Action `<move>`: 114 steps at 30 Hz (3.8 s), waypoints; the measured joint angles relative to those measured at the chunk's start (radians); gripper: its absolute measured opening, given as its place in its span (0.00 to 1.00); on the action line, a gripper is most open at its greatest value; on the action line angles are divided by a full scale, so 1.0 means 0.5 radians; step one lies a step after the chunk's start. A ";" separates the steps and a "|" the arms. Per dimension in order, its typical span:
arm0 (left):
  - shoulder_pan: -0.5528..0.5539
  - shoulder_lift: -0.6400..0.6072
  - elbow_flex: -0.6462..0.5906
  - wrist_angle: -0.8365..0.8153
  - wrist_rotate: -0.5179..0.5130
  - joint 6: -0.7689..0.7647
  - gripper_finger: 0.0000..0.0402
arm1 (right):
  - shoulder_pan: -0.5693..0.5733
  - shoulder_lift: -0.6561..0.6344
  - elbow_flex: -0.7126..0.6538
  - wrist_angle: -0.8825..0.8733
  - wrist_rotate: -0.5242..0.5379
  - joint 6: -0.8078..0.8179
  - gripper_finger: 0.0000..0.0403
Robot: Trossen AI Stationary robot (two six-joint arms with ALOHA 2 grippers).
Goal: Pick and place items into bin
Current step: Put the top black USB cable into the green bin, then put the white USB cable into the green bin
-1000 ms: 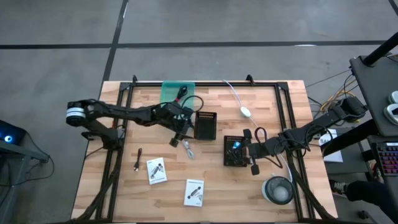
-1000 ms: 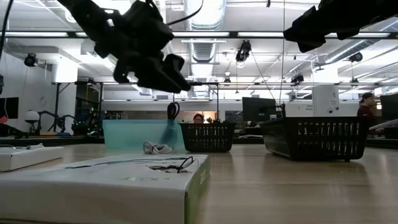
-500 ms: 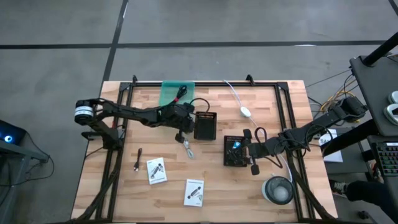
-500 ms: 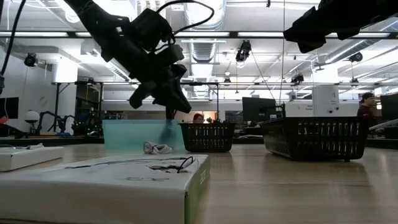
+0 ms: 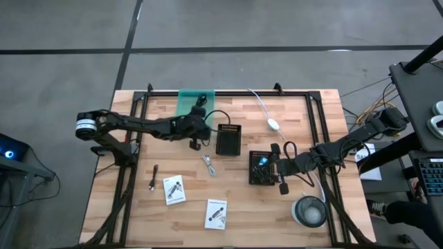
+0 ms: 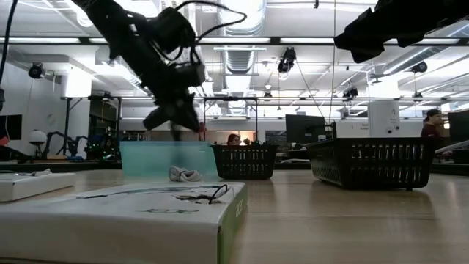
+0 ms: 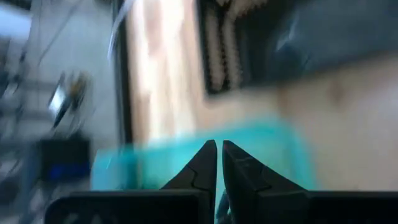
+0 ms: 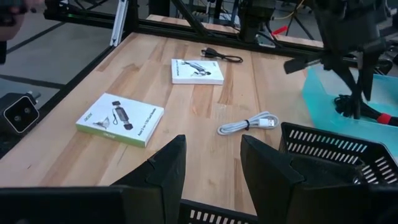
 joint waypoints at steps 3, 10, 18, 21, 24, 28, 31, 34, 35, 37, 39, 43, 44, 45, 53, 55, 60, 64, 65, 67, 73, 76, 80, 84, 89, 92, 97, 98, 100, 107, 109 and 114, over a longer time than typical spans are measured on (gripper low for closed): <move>0.002 -0.030 -0.001 -0.174 -0.221 -0.010 0.02 | 0.000 0.000 0.000 -0.003 0.000 0.001 0.35; -0.012 -0.157 -0.003 -0.178 -0.250 -0.054 0.02 | 0.000 0.000 0.000 -0.002 0.000 0.001 0.35; -0.089 -0.304 0.000 -0.110 0.796 -0.140 0.07 | 0.000 0.000 0.000 -0.002 0.000 0.011 0.35; -0.201 -0.328 0.025 -0.079 0.849 -0.120 0.16 | 0.000 0.000 0.000 -0.009 0.000 0.011 0.35; -0.314 -0.311 0.023 -0.115 0.852 -0.119 0.28 | 0.000 0.000 0.000 -0.014 0.000 0.010 0.35; -0.425 -0.264 0.017 -0.221 0.858 -0.122 0.42 | 0.000 0.000 -0.001 -0.018 0.000 0.009 0.35; -0.466 -0.195 -0.010 -0.232 0.858 -0.197 0.46 | 0.000 0.000 -0.001 -0.023 0.000 0.009 0.35; -0.477 -0.101 -0.016 -0.250 0.858 -0.239 0.47 | 0.000 0.000 -0.002 -0.027 0.000 0.008 0.35; -0.478 -0.066 -0.017 -0.248 0.858 -0.240 0.47 | 0.000 0.000 -0.002 -0.030 0.000 0.008 0.35; -0.477 0.003 -0.016 -0.248 0.857 -0.229 0.47 | 0.000 0.000 -0.002 -0.030 0.000 0.008 0.35; -0.477 0.077 -0.001 -0.236 0.856 -0.216 0.47 | 0.000 0.000 -0.002 -0.030 0.000 0.008 0.35; -0.475 0.193 0.035 -0.228 0.855 -0.209 0.47 | 0.000 0.000 -0.002 -0.030 0.001 0.008 0.35; -0.475 0.217 0.039 -0.228 0.855 -0.209 0.47 | 0.000 0.000 -0.002 -0.030 0.001 0.008 0.35; -0.475 0.237 0.041 -0.232 0.855 -0.209 0.47 | 0.000 0.000 -0.002 -0.030 0.001 0.008 0.35; -0.470 0.353 0.066 -0.230 0.806 -0.150 0.47 | 0.000 0.000 -0.002 -0.031 0.001 0.007 0.35; -0.470 0.384 0.080 -0.225 0.805 -0.120 0.47 | 0.000 0.000 -0.002 -0.033 0.001 0.007 0.35; -0.461 0.469 0.116 -0.231 0.825 -0.122 0.43 | 0.000 0.000 -0.002 -0.033 0.001 0.007 0.35; -0.458 0.524 0.174 -0.310 0.833 -0.121 0.34 | 0.000 -0.001 -0.002 -0.033 0.001 0.007 0.35; -0.458 0.530 0.186 -0.332 0.836 -0.121 0.31 | 0.000 -0.001 -0.002 -0.033 0.001 0.007 0.35; -0.459 0.523 0.200 -0.372 0.842 -0.121 0.25 | 0.000 0.000 -0.002 -0.033 0.001 0.007 0.35; -0.458 0.485 0.204 -0.421 0.806 -0.119 0.05 | 0.000 -0.001 -0.002 -0.033 0.001 0.007 0.35; -0.457 0.475 0.202 -0.441 0.789 -0.117 0.05 | 0.000 0.000 -0.002 -0.032 0.001 0.011 0.35; -0.458 0.404 0.206 -0.619 0.646 -0.103 0.05 | 0.000 -0.001 -0.002 -0.033 0.001 0.016 0.35; -0.458 0.246 0.263 -0.766 0.353 -0.117 0.05 | 0.000 0.000 -0.002 -0.033 0.001 0.017 0.35; -0.417 -0.008 0.314 -0.834 0.163 -0.348 0.05 | 0.000 -0.001 -0.002 -0.034 0.001 0.022 0.35; -0.348 -0.164 0.311 -0.837 0.020 -0.468 0.05 | 0.000 0.000 -0.002 -0.035 0.001 0.022 0.35; -0.187 -0.288 0.305 -0.837 -0.020 -0.487 0.05 | 0.000 -0.001 -0.002 -0.040 0.001 0.011 0.35; -0.154 -0.292 0.303 -0.840 -0.019 -0.487 0.05 | 0.000 -0.001 -0.002 -0.040 0.001 0.010 0.35; -0.093 -0.289 0.302 -0.842 -0.018 -0.486 0.05 | 0.000 -0.001 -0.002 -0.038 0.001 0.009 0.35; 0.072 -0.207 0.293 -0.857 -0.018 -0.485 0.06 | 0.000 -0.001 -0.002 -0.038 0.000 0.039 0.35; 0.098 -0.180 0.292 -0.855 -0.010 -0.484 0.06 | 0.000 -0.001 -0.002 -0.039 0.001 0.040 0.35; 0.141 -0.095 0.285 -0.846 0.012 -0.471 0.06 | 0.000 0.000 -0.002 -0.039 0.001 0.043 0.35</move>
